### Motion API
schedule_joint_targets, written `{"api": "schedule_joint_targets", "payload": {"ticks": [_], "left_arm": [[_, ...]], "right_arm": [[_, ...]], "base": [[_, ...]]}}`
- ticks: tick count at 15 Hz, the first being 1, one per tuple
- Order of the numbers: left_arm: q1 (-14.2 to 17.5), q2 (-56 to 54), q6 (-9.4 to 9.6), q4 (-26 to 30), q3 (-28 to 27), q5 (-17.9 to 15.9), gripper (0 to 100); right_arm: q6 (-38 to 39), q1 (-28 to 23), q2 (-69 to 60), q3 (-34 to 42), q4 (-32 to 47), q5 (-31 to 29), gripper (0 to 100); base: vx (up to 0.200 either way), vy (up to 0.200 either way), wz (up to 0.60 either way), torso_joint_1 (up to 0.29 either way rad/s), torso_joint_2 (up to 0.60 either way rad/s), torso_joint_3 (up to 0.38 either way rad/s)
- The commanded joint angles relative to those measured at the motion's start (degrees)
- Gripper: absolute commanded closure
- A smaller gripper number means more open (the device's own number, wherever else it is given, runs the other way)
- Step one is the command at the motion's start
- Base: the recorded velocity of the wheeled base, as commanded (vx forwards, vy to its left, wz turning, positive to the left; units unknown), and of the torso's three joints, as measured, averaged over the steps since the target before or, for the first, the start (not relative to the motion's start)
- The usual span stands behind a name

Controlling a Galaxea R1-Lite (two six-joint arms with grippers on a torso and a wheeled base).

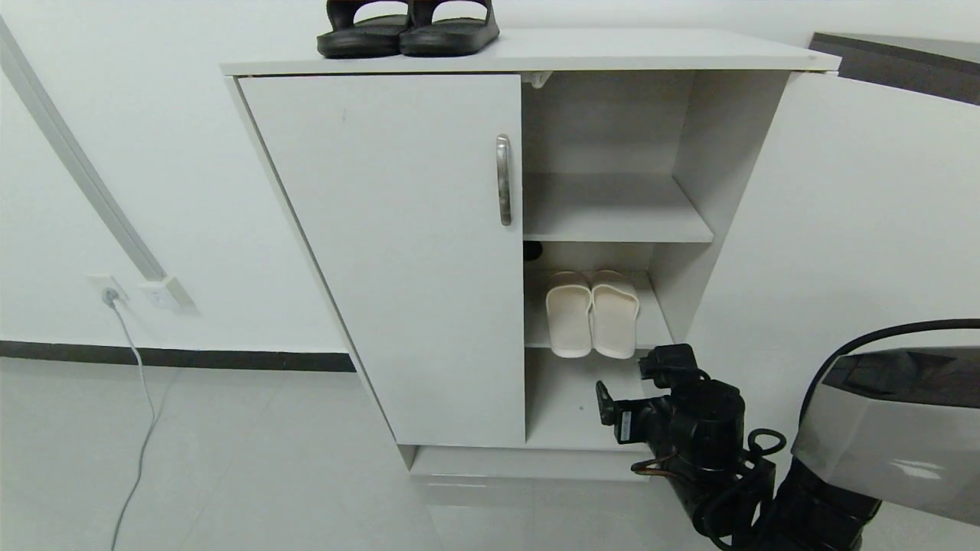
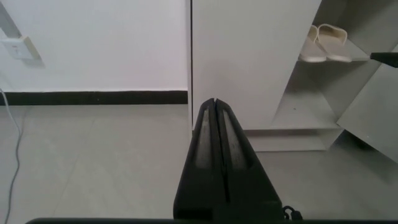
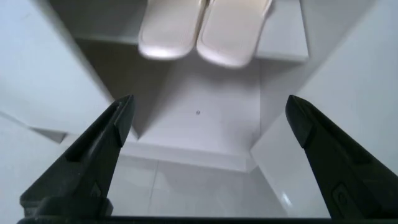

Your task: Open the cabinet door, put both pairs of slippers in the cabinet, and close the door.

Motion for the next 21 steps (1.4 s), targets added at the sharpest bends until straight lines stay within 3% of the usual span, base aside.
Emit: {"api": "schedule_joint_targets", "payload": {"ticks": [1, 11, 21], "left_arm": [[0.0, 0.1, -0.08, 0.0, 0.0, 0.1, 100], [0.0, 0.1, 0.09, 0.1, -0.1, -0.2, 100], [0.0, 0.1, 0.18, 0.1, -0.1, -0.2, 100]], "right_arm": [[0.0, 0.0, 0.0, 0.3, -0.2, 0.0, 0], [-1.4, 0.8, -0.7, 1.1, -2.3, 0.0, 0], [-1.8, 0.8, -1.3, 2.4, -2.9, 0.0, 0]], "base": [[0.0, 0.0, 0.0, 0.0, 0.0, 0.0], [0.0, 0.0, 0.0, 0.0, 0.0, 0.0], [0.0, 0.0, 0.0, 0.001, 0.0, 0.155]]}}
